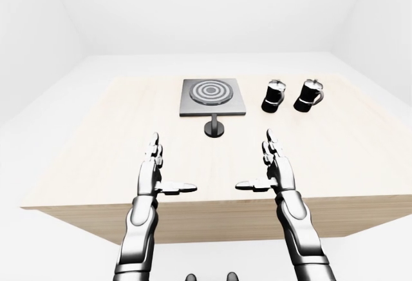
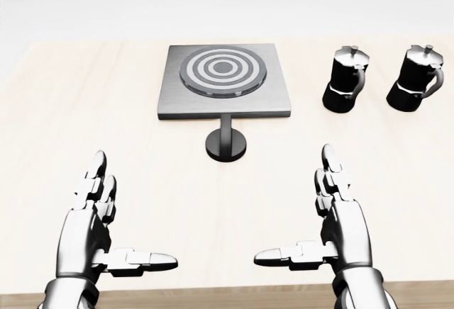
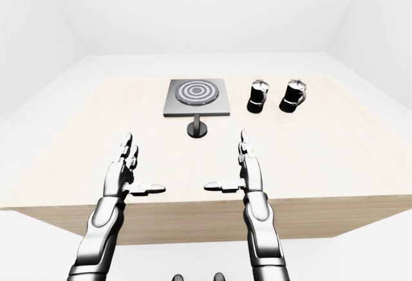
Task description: Turn off the stove.
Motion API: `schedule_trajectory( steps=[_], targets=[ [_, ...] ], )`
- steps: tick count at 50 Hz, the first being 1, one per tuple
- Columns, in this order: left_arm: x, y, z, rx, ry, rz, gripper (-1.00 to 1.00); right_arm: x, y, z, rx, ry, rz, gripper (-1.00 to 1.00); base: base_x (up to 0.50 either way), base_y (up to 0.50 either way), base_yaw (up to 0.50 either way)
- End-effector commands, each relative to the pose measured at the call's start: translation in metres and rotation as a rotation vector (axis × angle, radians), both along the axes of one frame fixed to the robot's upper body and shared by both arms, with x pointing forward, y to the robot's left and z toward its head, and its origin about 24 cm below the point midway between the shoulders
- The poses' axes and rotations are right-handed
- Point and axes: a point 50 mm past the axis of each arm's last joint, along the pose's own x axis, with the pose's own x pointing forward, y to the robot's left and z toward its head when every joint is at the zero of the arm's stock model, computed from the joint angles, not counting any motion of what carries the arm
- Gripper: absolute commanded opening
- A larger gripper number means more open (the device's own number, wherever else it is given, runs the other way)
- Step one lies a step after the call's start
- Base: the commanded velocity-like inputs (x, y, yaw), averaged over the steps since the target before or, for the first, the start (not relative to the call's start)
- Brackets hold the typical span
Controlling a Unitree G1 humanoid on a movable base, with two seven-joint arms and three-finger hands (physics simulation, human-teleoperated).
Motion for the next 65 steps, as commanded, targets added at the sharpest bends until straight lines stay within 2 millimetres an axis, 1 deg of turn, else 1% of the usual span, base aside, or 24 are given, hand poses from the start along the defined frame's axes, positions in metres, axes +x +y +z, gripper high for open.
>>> schedule_trajectory(
  steps=[1, 6, 11, 20, 44, 49, 53, 56, 59, 62, 63, 64, 65],
  targets=[
    [0.000, 0.000, 0.000, -0.002, -0.001, -0.002, 1.00, 0.000, -0.001, 0.000, 0.002, 0.000, -0.003, 1.00, 0.00, 0.03, 0.00],
    [0.000, 0.000, 0.000, -0.002, -0.002, -0.003, 1.00, 0.000, -0.001, -0.001, 0.003, 0.000, 0.000, 1.00, 0.00, 0.00, 0.00],
    [0.001, 0.000, -0.001, -0.002, -0.002, -0.003, 1.00, 0.001, -0.001, -0.001, 0.005, 0.000, 0.003, 1.00, 0.29, 0.00, 0.00],
    [0.000, 0.000, 0.001, -0.002, -0.002, -0.003, 1.00, 0.001, 0.000, 0.000, 0.004, 0.000, 0.006, 1.00, 0.49, 0.00, 0.00],
    [0.001, -0.001, -0.001, -0.005, -0.002, -0.002, 1.00, 0.001, -0.002, -0.001, 0.009, 0.001, 0.002, 1.00, 0.50, 0.01, 0.00],
    [0.000, 0.000, 0.003, -0.013, 0.001, 0.001, 1.00, 0.001, -0.002, -0.001, 0.010, 0.002, 0.001, 1.00, 0.47, 0.05, 0.00],
    [0.003, 0.003, 0.003, -0.037, 0.008, 0.015, 1.00, 0.001, -0.002, -0.002, 0.011, 0.004, -0.005, 1.00, 0.40, 0.05, 0.00],
    [0.007, 0.010, 0.007, -0.088, 0.008, 0.064, 1.00, 0.001, -0.003, -0.003, 0.014, 0.006, -0.009, 1.00, 0.12, 0.02, 0.00],
    [0.014, 0.021, 0.014, -0.143, 0.006, 0.147, 1.00, 0.001, -0.003, -0.003, 0.015, 0.006, -0.011, 1.00, 0.00, 0.00, 0.00],
    [0.024, 0.037, 0.018, -0.181, -0.005, 0.279, 1.00, 0.001, -0.003, -0.002, 0.014, 0.004, -0.012, 1.00, 0.00, 0.00, 0.00],
    [0.025, 0.046, 0.019, -0.190, -0.013, 0.321, 1.00, 0.001, -0.003, -0.002, 0.013, 0.004, -0.013, 1.00, 0.00, 0.00, 0.00],
    [0.025, 0.046, 0.019, -0.191, -0.013, 0.323, 1.00, 0.001, -0.003, -0.002, 0.013, 0.004, -0.013, 1.00, 0.00, 0.00, 0.00],
    [0.023, 0.056, 0.021, -0.195, -0.043, 0.370, 1.00, 0.001, -0.003, -0.002, 0.014, 0.004, -0.013, 1.00, 0.00, 0.00, 0.00]
  ],
)
